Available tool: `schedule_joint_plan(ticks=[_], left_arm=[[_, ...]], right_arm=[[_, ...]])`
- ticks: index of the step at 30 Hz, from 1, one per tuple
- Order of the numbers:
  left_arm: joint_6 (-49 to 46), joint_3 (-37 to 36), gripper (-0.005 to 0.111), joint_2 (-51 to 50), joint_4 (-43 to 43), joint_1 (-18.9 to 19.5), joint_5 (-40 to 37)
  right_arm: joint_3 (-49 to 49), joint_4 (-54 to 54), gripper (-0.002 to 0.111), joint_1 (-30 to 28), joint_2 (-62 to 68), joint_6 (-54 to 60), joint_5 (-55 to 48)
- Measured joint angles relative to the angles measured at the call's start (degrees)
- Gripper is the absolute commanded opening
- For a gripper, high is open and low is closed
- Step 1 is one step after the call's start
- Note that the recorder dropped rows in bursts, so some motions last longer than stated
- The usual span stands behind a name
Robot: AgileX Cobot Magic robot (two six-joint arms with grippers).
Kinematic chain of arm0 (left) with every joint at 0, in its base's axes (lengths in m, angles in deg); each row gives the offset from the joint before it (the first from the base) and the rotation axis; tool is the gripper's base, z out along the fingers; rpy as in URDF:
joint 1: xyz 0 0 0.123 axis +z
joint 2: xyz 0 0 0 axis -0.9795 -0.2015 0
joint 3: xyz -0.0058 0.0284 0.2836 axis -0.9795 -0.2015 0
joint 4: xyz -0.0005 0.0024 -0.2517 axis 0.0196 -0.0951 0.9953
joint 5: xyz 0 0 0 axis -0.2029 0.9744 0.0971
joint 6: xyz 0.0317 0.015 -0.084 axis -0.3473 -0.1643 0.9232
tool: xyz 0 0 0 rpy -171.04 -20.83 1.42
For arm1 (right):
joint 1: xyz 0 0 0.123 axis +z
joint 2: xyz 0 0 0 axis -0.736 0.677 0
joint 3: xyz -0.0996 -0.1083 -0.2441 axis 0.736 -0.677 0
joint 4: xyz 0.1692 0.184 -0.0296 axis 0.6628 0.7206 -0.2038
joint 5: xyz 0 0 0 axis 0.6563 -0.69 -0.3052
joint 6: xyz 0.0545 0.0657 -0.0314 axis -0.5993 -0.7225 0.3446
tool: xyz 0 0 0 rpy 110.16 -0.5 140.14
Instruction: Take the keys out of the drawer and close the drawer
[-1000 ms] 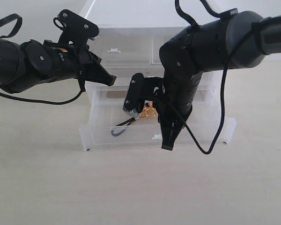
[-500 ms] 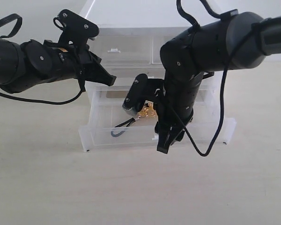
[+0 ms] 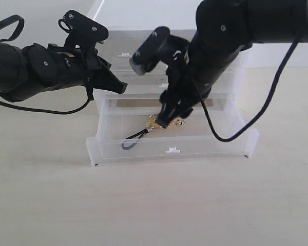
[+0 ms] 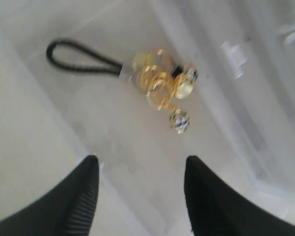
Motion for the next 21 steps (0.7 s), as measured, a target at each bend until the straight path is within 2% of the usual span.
schedule_joint_plan(ticks=[5, 10, 21], left_arm=[[0.0, 0.0, 0.004, 0.0, 0.0, 0.0, 0.0], [0.0, 0.0, 0.004, 0.0, 0.0, 0.0, 0.0], [0.0, 0.0, 0.004, 0.0, 0.0, 0.0, 0.0]], right_arm=[[0.0, -0.41, 0.047, -0.1, 0.16, -17.08, 10.66], [0.0, -0.52, 0.047, -0.89, 0.82, -26.22, 12.5], [0.0, -1.57, 0.047, -1.39, 0.89, -29.78, 12.85]])
